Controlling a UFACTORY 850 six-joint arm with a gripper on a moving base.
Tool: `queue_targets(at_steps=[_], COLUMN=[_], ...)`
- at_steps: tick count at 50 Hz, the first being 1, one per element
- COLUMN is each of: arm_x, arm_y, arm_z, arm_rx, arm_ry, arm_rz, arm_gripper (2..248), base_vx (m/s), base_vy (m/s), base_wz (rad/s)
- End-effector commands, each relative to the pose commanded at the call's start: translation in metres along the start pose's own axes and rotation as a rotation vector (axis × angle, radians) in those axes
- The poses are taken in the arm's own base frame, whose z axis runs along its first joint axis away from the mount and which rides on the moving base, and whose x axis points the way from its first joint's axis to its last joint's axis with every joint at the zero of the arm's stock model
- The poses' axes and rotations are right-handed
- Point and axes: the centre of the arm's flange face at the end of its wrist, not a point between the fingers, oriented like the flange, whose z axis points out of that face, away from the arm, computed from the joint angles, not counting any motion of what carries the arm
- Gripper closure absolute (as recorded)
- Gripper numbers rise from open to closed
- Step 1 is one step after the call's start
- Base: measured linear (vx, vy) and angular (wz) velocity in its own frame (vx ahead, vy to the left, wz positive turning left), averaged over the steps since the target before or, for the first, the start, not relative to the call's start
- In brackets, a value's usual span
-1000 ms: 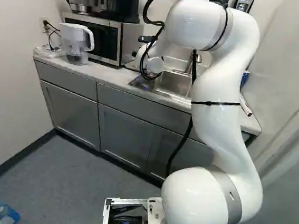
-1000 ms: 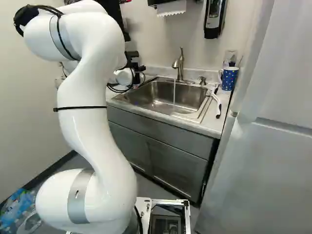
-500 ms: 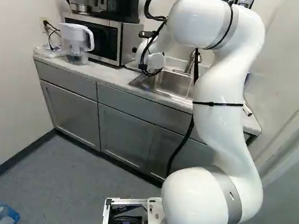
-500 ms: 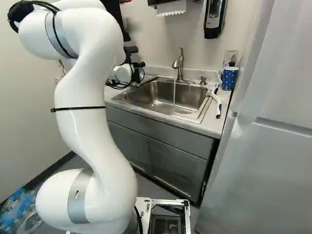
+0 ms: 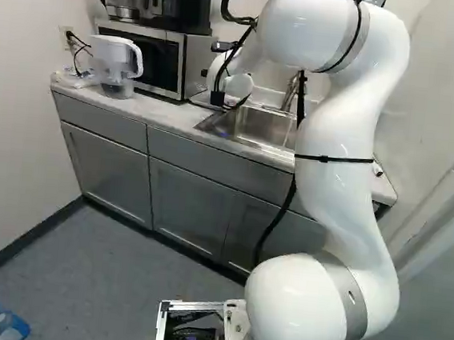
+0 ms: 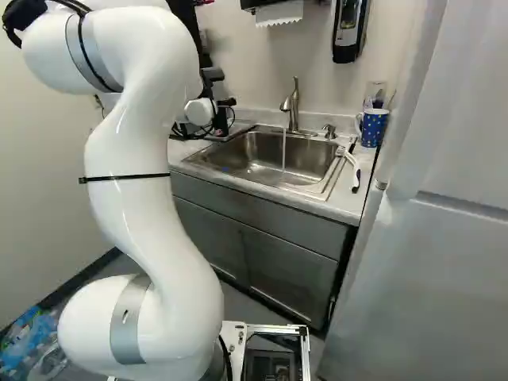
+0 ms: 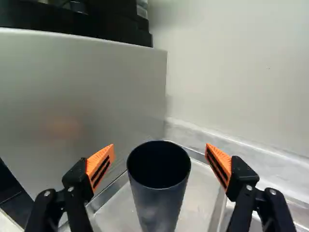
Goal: Rinse the cup and place it in the tray
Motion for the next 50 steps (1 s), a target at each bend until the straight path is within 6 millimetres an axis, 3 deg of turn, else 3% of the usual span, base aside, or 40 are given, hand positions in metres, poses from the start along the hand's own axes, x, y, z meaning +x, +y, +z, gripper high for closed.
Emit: queue_targets(at_steps=[50], arm_x=[0.044], arm_y=[0.043], arm_z=[-0.015], arm_rx=[-0.058], arm_ry=[-0.044], arm_rz=[0.007], arm_gripper=[3], base_vx=[0.000], base_vy=[0.000], base_wz=[0.000])
